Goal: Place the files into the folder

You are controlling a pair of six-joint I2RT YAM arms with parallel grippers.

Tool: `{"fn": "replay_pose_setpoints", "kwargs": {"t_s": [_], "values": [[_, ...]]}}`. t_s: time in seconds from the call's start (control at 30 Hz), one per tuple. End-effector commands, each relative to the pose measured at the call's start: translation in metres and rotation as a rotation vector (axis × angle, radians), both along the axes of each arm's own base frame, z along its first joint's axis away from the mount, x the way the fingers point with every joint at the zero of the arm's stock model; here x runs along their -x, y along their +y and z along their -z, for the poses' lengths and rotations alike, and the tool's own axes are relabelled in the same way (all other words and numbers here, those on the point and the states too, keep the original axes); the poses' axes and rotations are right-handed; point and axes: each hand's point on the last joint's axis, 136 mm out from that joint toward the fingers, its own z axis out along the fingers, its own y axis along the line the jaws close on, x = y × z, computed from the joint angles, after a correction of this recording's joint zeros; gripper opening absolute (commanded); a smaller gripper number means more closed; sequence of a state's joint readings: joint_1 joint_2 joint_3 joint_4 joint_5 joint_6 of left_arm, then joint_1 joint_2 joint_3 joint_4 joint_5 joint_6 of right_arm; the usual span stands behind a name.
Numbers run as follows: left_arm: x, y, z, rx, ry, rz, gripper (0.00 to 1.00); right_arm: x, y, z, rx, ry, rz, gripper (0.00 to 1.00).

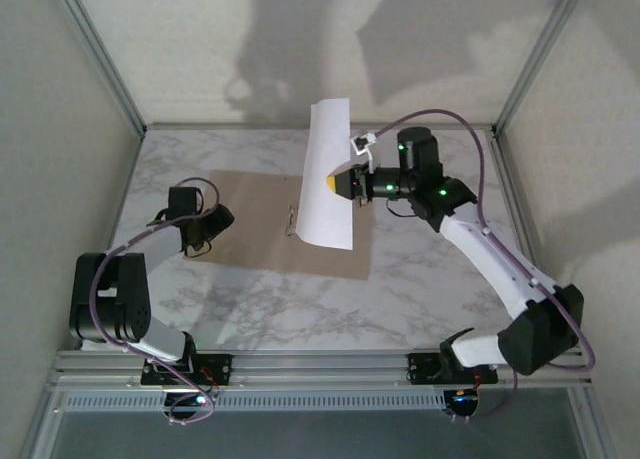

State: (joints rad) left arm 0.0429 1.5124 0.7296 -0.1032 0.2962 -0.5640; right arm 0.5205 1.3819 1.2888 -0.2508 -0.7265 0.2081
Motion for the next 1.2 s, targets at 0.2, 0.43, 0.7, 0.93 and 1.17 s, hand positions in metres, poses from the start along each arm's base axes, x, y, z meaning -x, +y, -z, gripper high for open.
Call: {"fn": "replay_pose_setpoints", "kwargs": {"t_s": [0.2,0.43,0.7,0.93,1.17], "values": [[0.022,-0.042,0.022,0.119,0.036,0.140,0.76,-0.007,0.051,0.004,0.015,-0.097,-0.154,0.00],[0.039,-0.069,0.019,0.163,0.049,0.202,0.76,-0.029,0.060,0.032,0.115,-0.101,-0.131,0.00],[0.043,-0.046,-0.023,0.140,-0.009,0.135,0.76,-0.062,0.074,0.073,0.224,-0.073,-0.119,0.00],[0.050,-0.013,-0.027,0.098,0.012,0.030,0.78,-0.088,0.078,0.118,0.363,-0.066,-0.113,0.00],[0.054,-0.007,-0.022,0.080,0.032,0.025,0.78,-0.100,0.075,0.137,0.445,-0.102,-0.118,0.00]]}}
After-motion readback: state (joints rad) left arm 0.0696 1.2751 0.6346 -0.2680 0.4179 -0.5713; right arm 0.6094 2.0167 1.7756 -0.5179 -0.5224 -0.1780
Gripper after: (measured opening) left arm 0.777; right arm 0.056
